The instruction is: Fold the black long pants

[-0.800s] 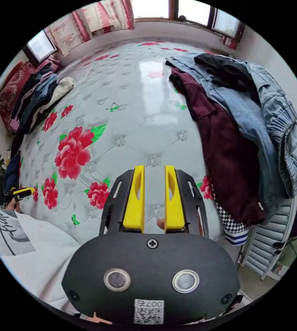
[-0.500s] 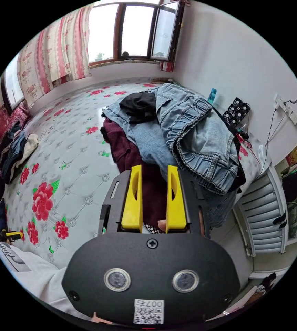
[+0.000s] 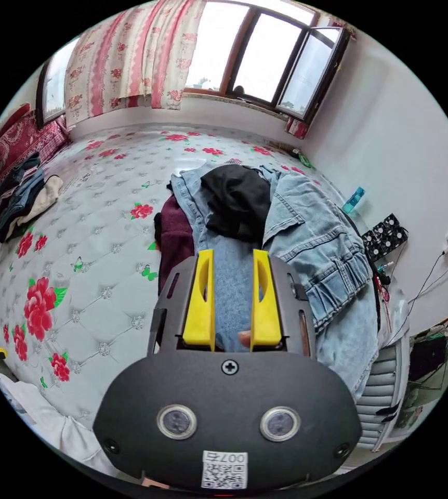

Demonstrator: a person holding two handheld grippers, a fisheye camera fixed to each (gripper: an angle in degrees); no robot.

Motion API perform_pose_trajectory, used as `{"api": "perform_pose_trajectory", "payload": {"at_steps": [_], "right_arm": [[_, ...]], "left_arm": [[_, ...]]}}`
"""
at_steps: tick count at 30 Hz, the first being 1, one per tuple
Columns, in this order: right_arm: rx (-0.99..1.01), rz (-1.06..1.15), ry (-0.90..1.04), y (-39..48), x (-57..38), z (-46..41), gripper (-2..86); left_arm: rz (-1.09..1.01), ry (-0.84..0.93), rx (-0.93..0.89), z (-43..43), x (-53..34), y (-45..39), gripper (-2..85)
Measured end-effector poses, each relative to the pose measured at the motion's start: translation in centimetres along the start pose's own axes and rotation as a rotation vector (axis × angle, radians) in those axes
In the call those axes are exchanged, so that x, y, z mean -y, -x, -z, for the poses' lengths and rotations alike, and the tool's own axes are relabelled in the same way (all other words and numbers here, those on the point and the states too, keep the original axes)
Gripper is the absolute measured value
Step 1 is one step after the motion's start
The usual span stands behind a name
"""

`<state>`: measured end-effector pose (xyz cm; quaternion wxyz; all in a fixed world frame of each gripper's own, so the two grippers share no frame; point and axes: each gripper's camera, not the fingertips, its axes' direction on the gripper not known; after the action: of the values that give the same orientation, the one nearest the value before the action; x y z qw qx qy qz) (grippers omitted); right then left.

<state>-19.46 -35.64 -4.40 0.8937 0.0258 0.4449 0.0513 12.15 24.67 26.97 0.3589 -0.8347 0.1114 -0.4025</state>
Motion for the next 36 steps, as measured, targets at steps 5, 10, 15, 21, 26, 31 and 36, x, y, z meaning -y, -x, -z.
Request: {"api": "perform_pose_trajectory", "payload": {"at_steps": [5,10,15,21,26,31,36], "right_arm": [[-0.051,0.08,0.073,1.4,7.0,-3.6,9.9],[-0.237,0.176,0.246,1.1,10.6,-8.6,9.8],[-0.304,0.283,0.263,0.0,10.6,-7.7,7.2],[0.348,-0.26,-0.139,-16.4,10.6,7.6,3.1],[0.486,-0.366,-0.458,-26.0,8.5,22.4,2.1],[0.344,-0.352,-0.751,-29.8,5.9,37.9,1.9],[0.451,-0.862,-0.618,-40.7,4.9,40.5,1.7]], "left_arm": [[0.058,0.039,0.026,-1.4,0.2,-1.7,-0.9],[0.098,0.086,0.031,-2.8,1.2,-3.7,-0.9],[0.054,0.113,0.045,-3.8,2.8,-5.7,-1.0],[-0.071,0.091,0.083,-3.3,3.9,-6.9,-1.0],[-0.101,0.048,0.036,-2.8,3.8,-5.7,-1.0],[-0.15,0.01,0.01,-2.7,3.2,-4.5,-1.0],[-0.178,-0.037,-0.037,-2.3,1.7,-2.1,-1.0]]}}
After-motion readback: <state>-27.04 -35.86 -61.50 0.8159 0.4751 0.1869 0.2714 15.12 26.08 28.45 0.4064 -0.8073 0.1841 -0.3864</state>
